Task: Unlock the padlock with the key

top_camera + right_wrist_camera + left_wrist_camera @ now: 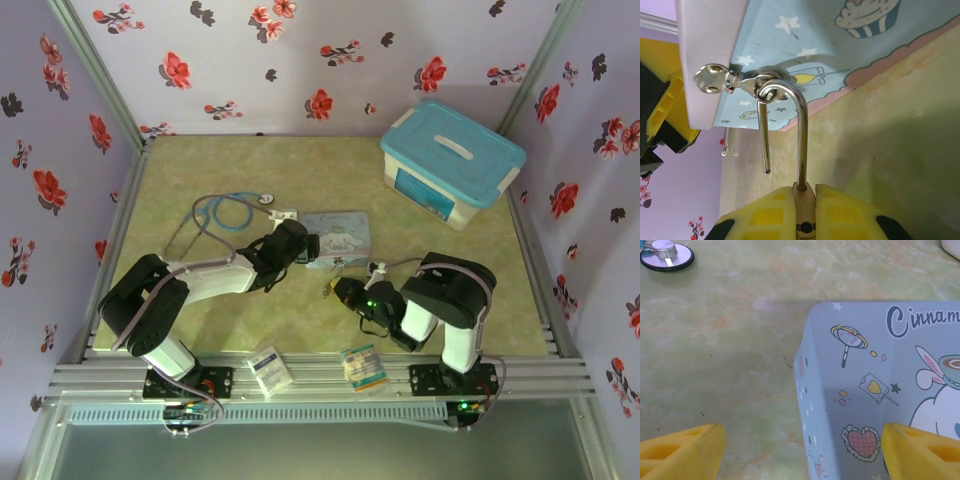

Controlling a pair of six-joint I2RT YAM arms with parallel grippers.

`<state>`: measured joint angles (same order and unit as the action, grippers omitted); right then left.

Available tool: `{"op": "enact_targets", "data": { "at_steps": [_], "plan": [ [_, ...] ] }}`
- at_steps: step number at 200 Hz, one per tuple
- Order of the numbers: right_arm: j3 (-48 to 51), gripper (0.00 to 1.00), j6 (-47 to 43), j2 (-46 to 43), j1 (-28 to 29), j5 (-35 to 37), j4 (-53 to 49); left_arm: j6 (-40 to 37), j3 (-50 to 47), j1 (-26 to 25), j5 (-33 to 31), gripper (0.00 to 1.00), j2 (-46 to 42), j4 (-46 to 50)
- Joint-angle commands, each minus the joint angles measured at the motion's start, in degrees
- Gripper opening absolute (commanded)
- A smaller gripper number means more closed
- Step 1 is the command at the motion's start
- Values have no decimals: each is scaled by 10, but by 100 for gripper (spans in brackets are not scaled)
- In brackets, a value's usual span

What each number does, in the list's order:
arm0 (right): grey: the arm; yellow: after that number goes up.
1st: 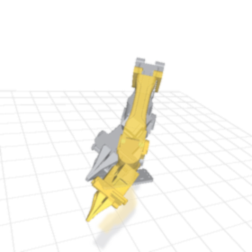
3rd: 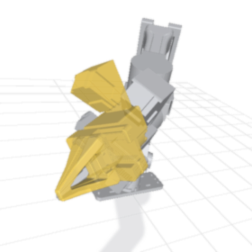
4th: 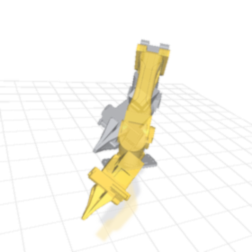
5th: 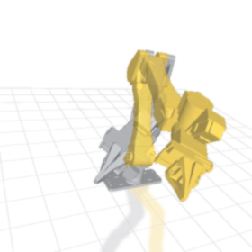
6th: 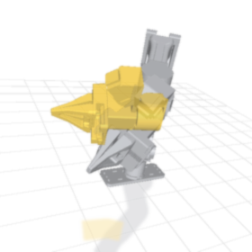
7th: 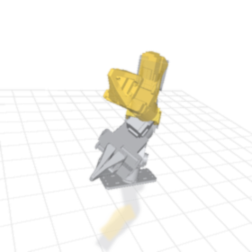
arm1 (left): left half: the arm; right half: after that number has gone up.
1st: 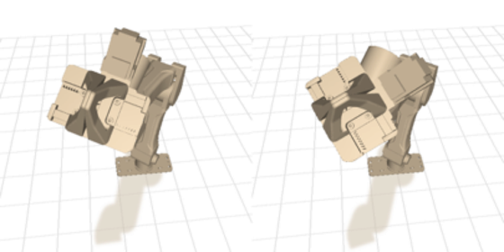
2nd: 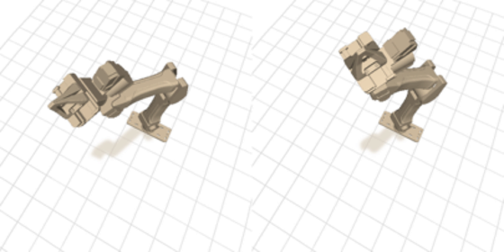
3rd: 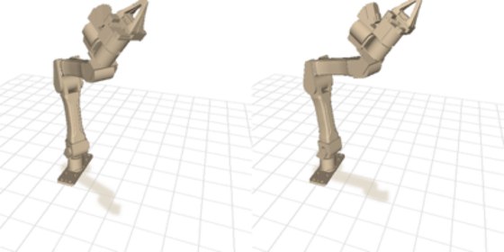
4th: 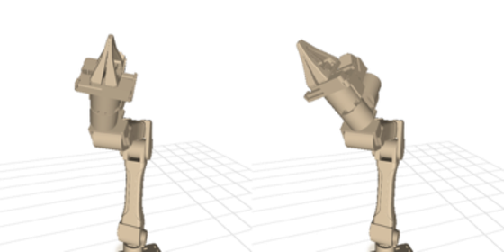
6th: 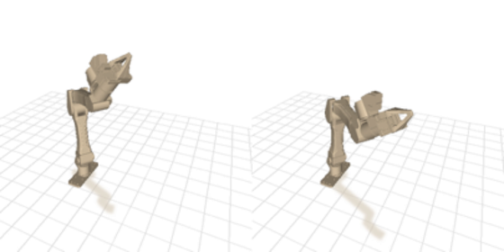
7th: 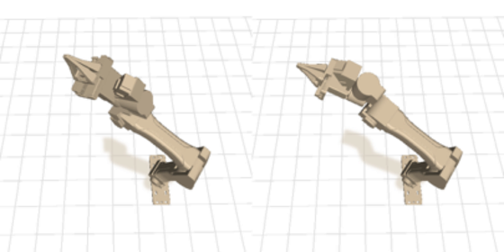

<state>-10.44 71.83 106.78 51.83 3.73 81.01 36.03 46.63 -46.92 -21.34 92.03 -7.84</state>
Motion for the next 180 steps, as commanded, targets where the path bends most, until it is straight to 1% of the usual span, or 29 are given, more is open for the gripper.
{"op": "enact_targets", "data": {
  "at_steps": [1,29,50,68,104,126,129,134,146,156,171,180],
  "plan": [
    [1,0,19,15,-3,71,-16,-8,-24,10,-3,80,23,59],
    [-7,0,53,36,-5,82,-16,-10,-28,11,-3,78,25,58],
    [-4,0,34,5,8,115,-17,-11,-34,11,-3,77,24,55],
    [8,0,52,-17,5,135,-30,-12,-40,13,-3,76,23,52],
    [-7,0,81,15,5,141,-15,-22,-40,14,-3,75,27,50],
    [-15,0,76,4,9,151,-16,-27,-42,15,-2,75,28,50],
    [-13,0,76,1,9,166,-16,-28,-42,14,-2,75,28,48],
    [-13,0,76,-3,9,172,-16,-30,-43,16,-1,74,28,45],
    [-15,0,74,-6,7,173,-18,-28,-49,19,10,69,26,32],
    [-20,0,81,3,8,171,-17,-16,-58,26,24,69,18,7],
    [-24,0,86,15,19,182,-16,16,-65,39,66,69,-7,-26],
    [-23,0,75,14,31,196,-16,33,-66,41,78,72,-26,-45]
  ]
}}
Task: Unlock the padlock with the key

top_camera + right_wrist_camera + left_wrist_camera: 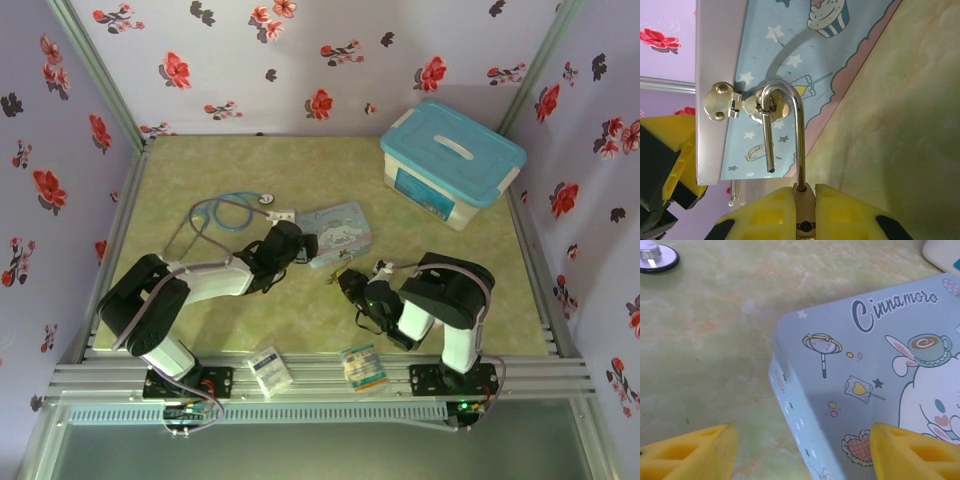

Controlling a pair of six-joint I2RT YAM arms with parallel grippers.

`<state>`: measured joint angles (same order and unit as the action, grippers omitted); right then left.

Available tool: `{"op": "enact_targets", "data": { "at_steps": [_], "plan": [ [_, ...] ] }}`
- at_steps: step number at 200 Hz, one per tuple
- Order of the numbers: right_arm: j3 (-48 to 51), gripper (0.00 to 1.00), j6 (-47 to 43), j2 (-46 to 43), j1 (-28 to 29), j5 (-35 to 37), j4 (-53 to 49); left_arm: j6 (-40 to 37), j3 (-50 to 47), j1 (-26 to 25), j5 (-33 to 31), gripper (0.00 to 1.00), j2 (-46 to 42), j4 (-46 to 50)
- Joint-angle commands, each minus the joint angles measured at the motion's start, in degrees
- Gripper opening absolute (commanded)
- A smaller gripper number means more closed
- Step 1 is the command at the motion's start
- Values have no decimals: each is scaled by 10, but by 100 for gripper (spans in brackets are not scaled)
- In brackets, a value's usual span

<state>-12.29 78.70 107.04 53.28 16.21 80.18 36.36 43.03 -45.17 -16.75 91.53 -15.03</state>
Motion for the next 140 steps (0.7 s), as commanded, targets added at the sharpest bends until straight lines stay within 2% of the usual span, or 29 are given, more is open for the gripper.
{"op": "enact_targets", "data": {
  "at_steps": [1,31,53,74,95,109,129,140],
  "plan": [
    [-4,0,5,11,18,73,-8,31,-31,23,32,72,-23,24],
    [-3,0,14,20,24,71,-8,65,-10,25,42,84,-45,-6],
    [-2,0,14,25,27,72,-8,79,28,32,47,88,2,20],
    [-4,0,3,21,27,66,-7,92,34,34,69,88,51,-4],
    [-5,0,-5,19,27,62,-7,95,36,33,78,74,82,-11],
    [-2,0,0,21,27,67,-7,88,39,33,78,56,93,4],
    [2,0,-10,11,25,71,-7,81,40,35,76,48,108,17],
    [7,0,-12,3,21,74,-7,66,51,36,73,37,120,45]
  ]
}}
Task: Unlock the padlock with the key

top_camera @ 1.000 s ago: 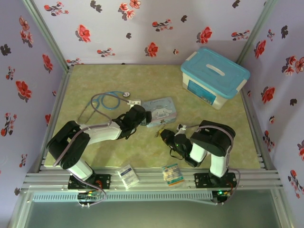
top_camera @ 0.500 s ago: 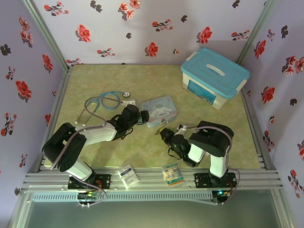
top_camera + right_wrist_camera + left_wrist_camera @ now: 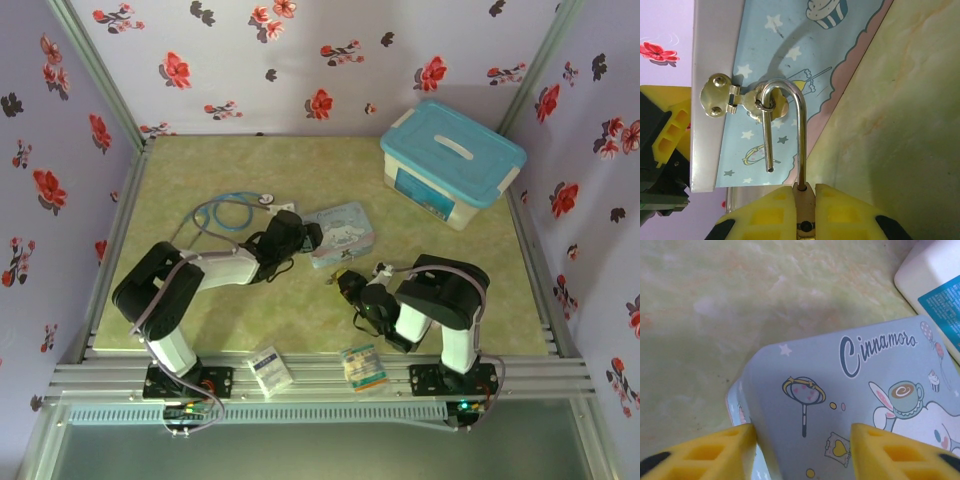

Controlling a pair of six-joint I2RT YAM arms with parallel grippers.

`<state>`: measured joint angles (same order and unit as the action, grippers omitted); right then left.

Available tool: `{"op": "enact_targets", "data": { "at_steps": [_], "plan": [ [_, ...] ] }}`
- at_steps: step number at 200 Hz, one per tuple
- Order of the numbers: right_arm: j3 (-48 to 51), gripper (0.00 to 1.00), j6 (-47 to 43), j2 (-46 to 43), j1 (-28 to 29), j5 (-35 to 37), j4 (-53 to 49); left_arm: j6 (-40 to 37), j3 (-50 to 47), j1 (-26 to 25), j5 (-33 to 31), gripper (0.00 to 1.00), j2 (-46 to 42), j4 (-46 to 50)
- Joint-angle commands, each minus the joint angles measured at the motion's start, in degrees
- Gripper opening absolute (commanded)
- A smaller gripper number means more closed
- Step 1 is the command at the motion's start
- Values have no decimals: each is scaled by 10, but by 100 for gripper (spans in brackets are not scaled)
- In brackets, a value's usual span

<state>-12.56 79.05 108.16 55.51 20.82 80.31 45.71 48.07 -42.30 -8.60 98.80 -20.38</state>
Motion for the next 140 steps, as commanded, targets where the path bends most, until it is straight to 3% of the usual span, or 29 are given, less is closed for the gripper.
{"op": "enact_targets", "data": {
  "at_steps": [1,30,54,91,140],
  "plan": [
    [11,0,-15,-9,-2,29,-9,-29,2,7,-9,37,48,102],
    [21,0,8,-24,-34,14,-8,-42,-11,6,-20,37,65,115],
    [12,0,-30,-53,-37,10,-9,-47,-34,7,-29,35,68,102],
    [17,0,-6,-66,-37,74,-9,-64,-49,11,-37,32,78,91],
    [27,0,-18,-70,-47,103,-9,-70,-41,15,-42,32,78,103]
  ]
}}
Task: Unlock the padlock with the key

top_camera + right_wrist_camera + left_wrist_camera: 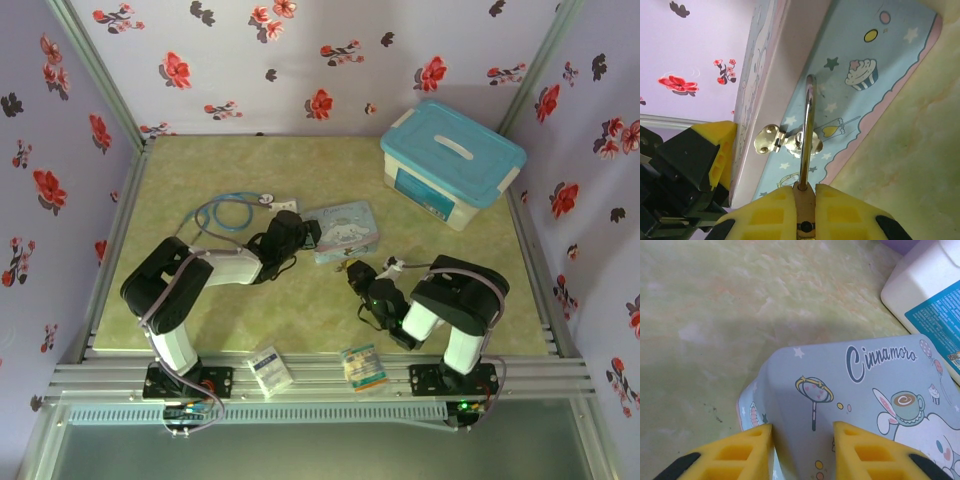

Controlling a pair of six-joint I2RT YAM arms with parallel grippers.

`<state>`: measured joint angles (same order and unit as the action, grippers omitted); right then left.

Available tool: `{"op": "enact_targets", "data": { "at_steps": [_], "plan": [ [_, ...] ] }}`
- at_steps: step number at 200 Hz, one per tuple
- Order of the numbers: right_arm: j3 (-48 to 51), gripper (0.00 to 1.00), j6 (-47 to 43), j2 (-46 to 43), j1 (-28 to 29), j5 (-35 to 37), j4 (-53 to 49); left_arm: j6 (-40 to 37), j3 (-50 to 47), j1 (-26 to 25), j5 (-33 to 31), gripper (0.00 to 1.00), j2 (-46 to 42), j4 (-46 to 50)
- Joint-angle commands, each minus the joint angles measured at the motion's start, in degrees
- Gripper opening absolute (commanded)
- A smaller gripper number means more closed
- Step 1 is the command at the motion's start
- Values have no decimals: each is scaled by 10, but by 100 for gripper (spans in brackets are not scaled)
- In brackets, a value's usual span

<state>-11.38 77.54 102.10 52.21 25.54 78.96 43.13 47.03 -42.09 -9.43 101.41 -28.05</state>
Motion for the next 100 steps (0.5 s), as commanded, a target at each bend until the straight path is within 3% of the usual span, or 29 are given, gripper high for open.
{"op": "enact_targets", "data": {
  "at_steps": [1,30,72,100],
  "plan": [
    [17,0,-2,-10,-15,54,5,-44,-30,13,-34,32,52,180],
    [43,0,-4,-17,-39,34,6,-50,-25,13,-37,31,43,187],
    [56,0,-35,-31,-141,-203,-2,-70,11,31,-39,31,43,220],
    [71,0,-38,-51,-149,-221,-50,-88,45,34,-37,31,54,237]
  ]
}}
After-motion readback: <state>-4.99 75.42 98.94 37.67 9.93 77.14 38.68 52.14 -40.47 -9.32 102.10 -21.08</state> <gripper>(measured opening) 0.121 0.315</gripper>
